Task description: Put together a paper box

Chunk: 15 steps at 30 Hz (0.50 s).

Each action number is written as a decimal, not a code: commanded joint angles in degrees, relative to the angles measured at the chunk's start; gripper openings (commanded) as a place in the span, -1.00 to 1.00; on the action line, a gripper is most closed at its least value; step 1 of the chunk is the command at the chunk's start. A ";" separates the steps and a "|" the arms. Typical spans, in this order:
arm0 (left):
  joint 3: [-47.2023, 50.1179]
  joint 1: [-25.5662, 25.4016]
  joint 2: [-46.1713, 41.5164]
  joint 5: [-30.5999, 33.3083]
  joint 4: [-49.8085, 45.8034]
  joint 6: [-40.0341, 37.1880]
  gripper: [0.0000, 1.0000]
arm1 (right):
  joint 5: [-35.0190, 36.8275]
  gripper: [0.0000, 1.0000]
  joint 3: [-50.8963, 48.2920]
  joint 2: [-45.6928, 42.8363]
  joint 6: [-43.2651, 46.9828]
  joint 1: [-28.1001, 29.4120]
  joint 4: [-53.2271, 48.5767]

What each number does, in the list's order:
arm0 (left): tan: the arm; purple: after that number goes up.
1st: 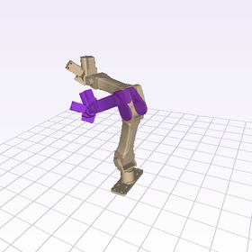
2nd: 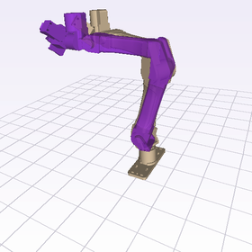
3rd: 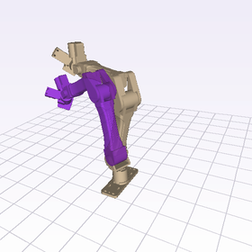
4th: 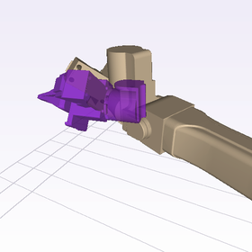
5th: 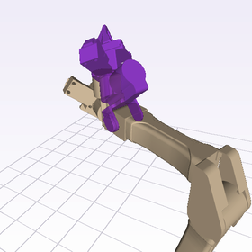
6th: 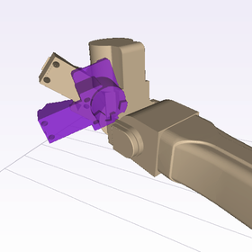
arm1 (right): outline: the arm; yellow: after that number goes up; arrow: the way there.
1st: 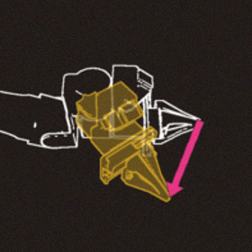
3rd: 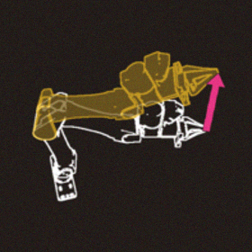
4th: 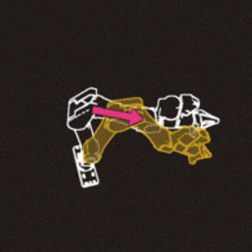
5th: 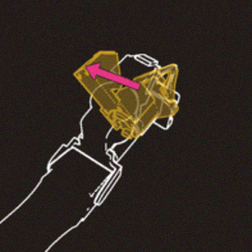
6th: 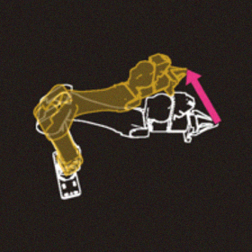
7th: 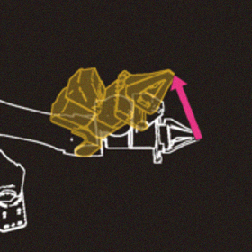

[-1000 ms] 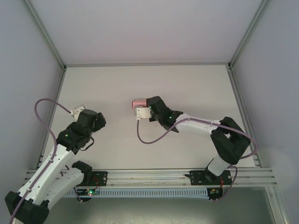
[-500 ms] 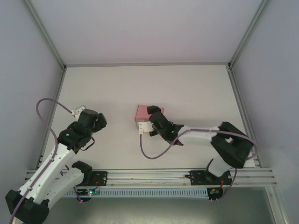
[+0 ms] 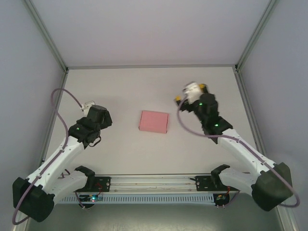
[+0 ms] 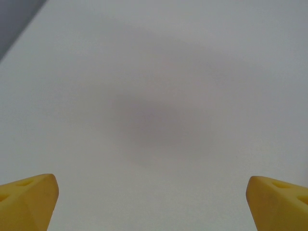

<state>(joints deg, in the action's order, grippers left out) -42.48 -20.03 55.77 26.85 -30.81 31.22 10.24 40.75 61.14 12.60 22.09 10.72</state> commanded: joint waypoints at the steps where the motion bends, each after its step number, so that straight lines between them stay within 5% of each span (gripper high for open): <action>1: 3.97 2.96 1.25 7.14 16.57 -12.36 1.00 | 0.38 0.96 -9.51 -2.23 -16.67 -8.77 7.68; 7: 13.10 11.88 7.48 -0.82 40.33 -18.25 1.00 | -2.05 0.96 -21.98 -0.61 -19.17 -16.73 26.16; 11: 17.97 12.35 12.48 -2.36 53.91 -23.95 0.99 | -10.91 0.97 -24.22 1.99 -10.86 -16.74 31.27; 15: 22.48 12.47 16.14 -5.09 64.30 -25.31 0.99 | -6.27 0.97 -28.84 9.23 -8.74 -16.81 45.97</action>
<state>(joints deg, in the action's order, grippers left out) -21.43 -8.12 70.89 23.51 19.46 9.52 3.66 14.76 66.46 1.26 5.39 42.61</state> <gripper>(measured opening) 0.997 0.983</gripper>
